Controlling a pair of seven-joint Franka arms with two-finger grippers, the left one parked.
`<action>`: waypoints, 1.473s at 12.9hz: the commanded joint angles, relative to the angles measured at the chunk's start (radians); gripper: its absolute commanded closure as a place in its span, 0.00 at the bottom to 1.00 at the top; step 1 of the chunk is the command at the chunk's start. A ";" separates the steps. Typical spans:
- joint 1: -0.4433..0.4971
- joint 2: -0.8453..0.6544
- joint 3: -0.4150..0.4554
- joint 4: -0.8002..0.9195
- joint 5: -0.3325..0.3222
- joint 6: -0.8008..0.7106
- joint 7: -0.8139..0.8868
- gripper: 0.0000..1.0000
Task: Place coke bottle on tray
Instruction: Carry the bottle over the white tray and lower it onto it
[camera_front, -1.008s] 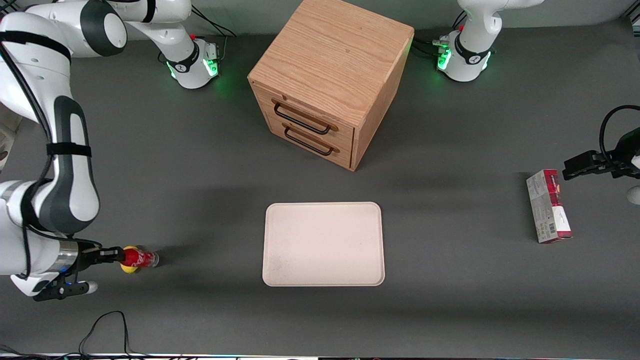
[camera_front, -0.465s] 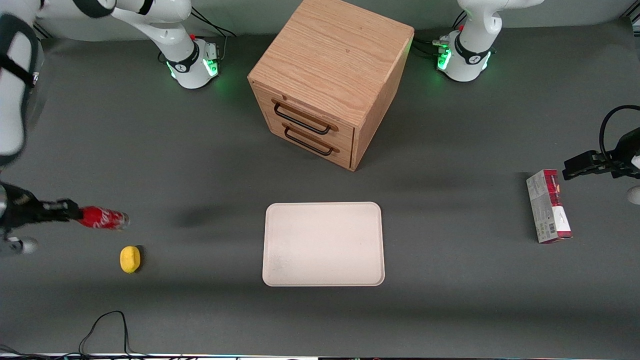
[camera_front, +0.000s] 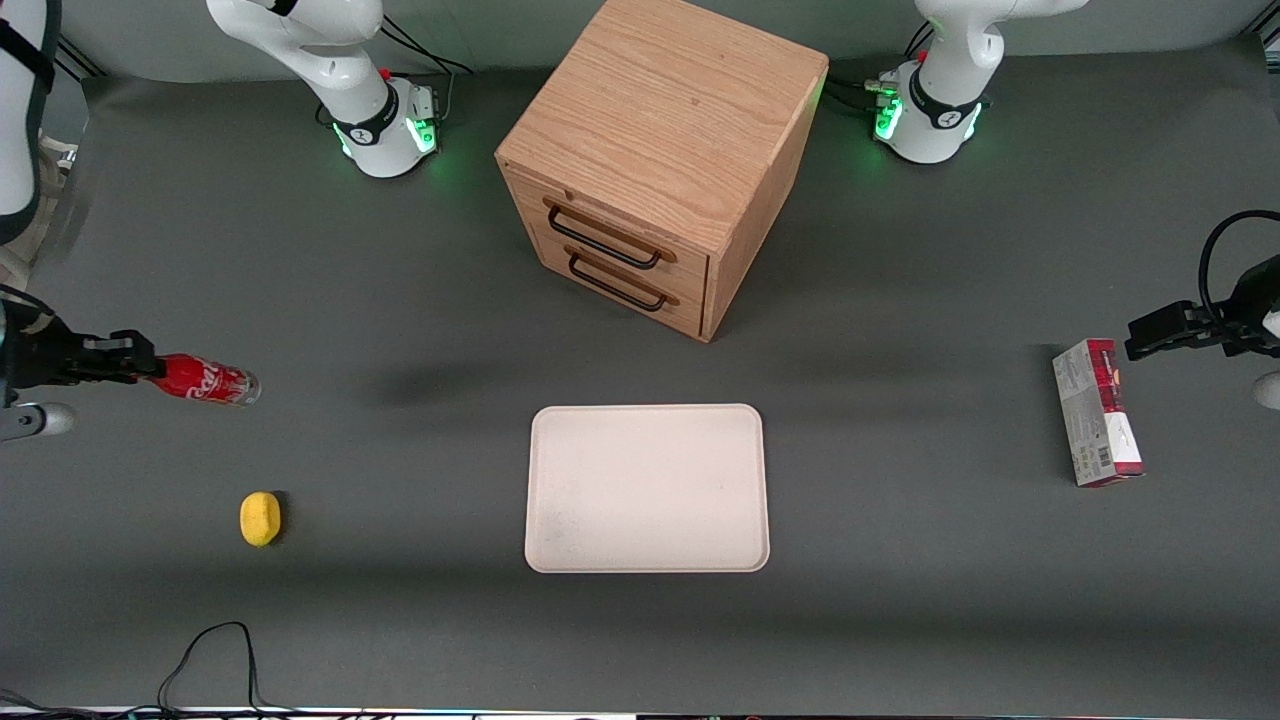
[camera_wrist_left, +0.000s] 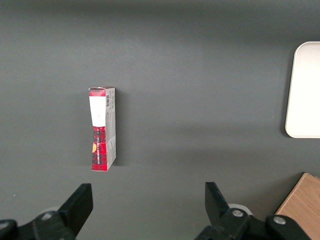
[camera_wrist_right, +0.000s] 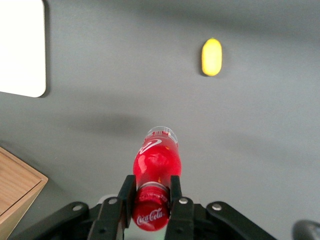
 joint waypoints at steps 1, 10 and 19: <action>0.093 -0.001 0.001 -0.005 -0.011 0.014 0.143 1.00; 0.380 0.428 0.076 0.415 -0.006 0.181 0.766 1.00; 0.466 0.612 0.059 0.417 -0.071 0.487 0.892 1.00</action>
